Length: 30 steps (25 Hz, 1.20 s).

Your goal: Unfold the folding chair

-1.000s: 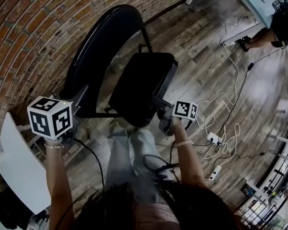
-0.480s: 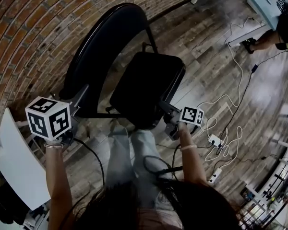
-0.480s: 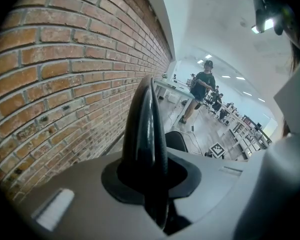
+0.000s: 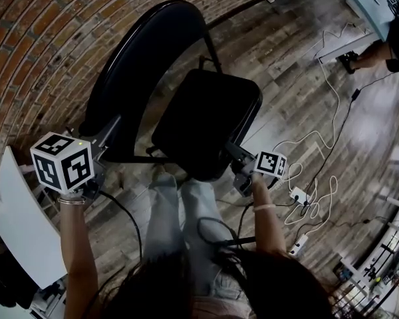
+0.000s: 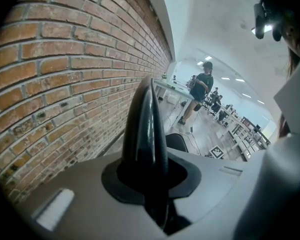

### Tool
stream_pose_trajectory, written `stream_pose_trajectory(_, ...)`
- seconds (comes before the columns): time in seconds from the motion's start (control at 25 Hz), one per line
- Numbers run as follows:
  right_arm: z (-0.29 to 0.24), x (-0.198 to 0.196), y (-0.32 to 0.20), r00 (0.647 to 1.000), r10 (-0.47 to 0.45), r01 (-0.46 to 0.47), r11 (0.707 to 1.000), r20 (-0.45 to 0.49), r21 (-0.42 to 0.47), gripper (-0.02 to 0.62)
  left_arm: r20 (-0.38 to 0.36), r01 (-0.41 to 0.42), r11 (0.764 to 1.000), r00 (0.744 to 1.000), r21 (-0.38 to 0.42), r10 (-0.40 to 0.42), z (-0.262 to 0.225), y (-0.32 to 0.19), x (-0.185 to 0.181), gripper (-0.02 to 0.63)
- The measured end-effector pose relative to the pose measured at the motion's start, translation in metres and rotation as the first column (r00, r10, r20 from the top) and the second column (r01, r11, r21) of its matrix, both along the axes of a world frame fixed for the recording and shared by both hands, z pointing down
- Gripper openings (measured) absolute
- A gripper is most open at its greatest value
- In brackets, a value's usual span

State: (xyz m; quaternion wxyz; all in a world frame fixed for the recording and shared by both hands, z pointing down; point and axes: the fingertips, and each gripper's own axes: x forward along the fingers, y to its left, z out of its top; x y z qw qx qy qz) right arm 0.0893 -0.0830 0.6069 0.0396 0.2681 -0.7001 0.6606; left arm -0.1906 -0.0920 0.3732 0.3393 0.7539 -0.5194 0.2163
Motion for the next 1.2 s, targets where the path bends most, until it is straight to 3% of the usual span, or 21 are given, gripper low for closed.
stream_pose_trajectory(0.56, 0.027, 0.034, 0.010, 1.000, -0.007, 0.007, 1.000, -0.011, -0.006, 0.184, -0.045, 0.016, 1.000, 0.999, 0.017, -0.015, 0.010, 0.000, -0.004, 0.054)
stream_pose_trajectory(0.8, 0.028, 0.032, 0.008, 0.997, -0.021, 0.019, 1.000, 0.072, 0.022, 0.184, -0.064, 0.017, 1.000, 0.998, 0.021, -0.015, 0.016, -0.002, -0.008, 0.054)
stream_pose_trajectory(1.2, 0.042, 0.045, 0.011, 0.994, -0.014, 0.010, 0.999, 0.109, 0.035, 0.186, -0.078, 0.022, 1.000, 0.997, -0.001, -0.022, 0.022, -0.002, -0.004, 0.054)
